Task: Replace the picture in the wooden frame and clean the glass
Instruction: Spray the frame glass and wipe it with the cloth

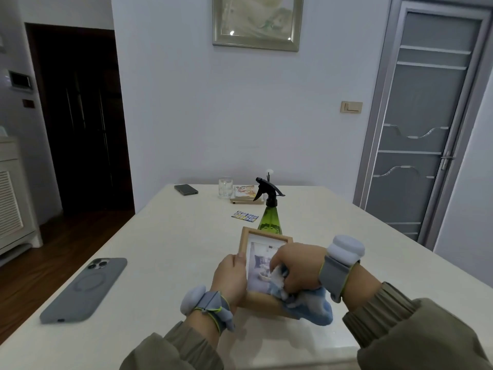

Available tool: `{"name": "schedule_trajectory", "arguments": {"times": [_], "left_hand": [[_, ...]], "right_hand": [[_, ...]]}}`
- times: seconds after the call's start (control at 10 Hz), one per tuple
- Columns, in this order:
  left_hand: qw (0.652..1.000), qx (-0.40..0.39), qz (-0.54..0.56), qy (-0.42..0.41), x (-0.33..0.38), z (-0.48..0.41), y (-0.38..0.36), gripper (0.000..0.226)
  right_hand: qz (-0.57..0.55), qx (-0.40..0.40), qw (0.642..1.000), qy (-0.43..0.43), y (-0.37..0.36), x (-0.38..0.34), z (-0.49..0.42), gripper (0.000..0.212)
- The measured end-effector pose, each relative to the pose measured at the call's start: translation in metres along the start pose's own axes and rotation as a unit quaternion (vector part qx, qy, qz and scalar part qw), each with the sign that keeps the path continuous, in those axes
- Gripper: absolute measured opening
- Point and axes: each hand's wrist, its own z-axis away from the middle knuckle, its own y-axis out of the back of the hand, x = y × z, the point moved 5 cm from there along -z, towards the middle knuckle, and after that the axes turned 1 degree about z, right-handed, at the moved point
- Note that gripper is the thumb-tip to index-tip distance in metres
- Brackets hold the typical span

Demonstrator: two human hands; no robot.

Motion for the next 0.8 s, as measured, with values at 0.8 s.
{"name": "schedule_trajectory", "arguments": {"times": [0.8], "left_hand": [[0.997, 0.013, 0.080, -0.019, 0.013, 0.011, -0.002, 0.035]], "right_hand": [[-0.065, 0.225, 0.965, -0.118, 0.015, 0.019, -0.023, 0.028]]}}
